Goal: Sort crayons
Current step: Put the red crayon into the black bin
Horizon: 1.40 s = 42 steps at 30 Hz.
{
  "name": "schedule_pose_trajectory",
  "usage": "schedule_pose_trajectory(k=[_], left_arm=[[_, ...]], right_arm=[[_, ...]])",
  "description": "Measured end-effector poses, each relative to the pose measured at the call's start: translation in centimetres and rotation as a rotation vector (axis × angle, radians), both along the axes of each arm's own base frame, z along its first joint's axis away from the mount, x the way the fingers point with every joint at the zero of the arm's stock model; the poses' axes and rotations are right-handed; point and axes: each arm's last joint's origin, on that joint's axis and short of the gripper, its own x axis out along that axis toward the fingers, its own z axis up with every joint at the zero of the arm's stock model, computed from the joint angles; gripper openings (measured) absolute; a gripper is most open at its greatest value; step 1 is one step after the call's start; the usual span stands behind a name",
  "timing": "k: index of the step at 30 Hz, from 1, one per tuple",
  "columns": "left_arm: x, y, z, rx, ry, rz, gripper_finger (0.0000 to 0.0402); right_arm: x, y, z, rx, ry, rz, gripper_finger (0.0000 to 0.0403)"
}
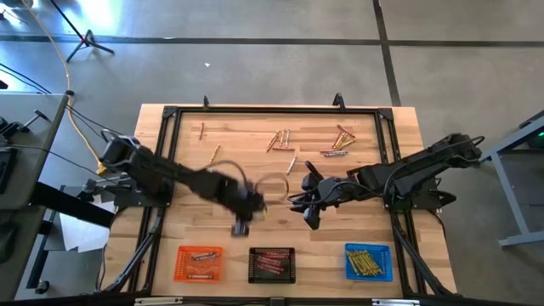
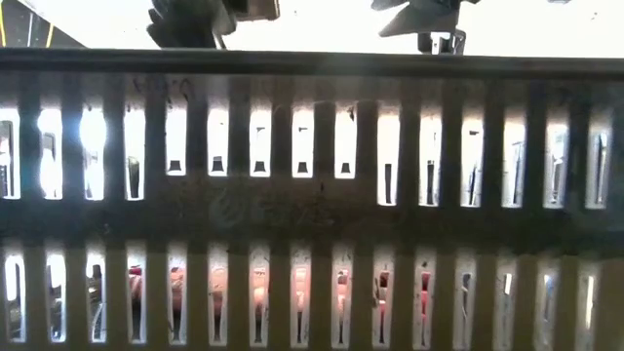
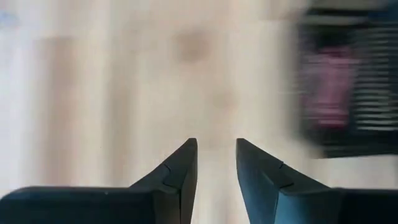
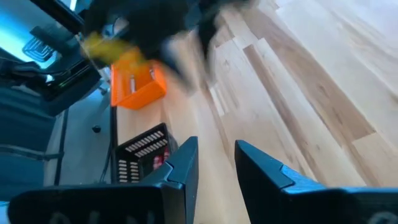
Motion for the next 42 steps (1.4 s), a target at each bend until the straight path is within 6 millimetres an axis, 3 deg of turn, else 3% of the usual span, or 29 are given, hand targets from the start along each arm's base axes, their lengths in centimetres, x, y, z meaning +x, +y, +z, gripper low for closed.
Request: schedule_pose_trajectory(k=[6,9,14,19,24,33,42], left_arm=[[-2.3,8.6,0.6,0.243,0.196,0.270,0.0099],[-4.5,13.6,0.2,0.265,0.248,0.414,0.0099],[-9.9,20.3,-0.1,0.213,0.261,0.702,0.0099],[-15.1,24.7,-0.4,0.188,0.264,1.050,0.0099],[-17.3,27.1,-1.3,0.110,0.269,1.192,0.0099],[-16.7,29.2,-4.3,0.068,0.336,1.212,0.0099],[-16.1,30.5,-7.4,0.058,0.418,1.202,0.0099]], right_arm=[[0.0,-0.1,-0.1,-0.025,0.003,-0.032,0.0089],[-0.1,-0.2,-0.1,-0.039,0.005,-0.050,0.0089],[-0.1,-0.7,-0.4,-0.052,0.035,-0.068,0.0089],[0.1,-2.0,-0.5,-0.085,0.052,-0.091,0.0089],[0.5,-3.9,-0.5,-0.123,0.054,-0.127,0.0089],[0.8,-7.0,-0.5,-0.115,0.063,-0.207,0.0089],[0.8,-7.5,-0.5,-0.114,0.064,-0.223,0.0089]])
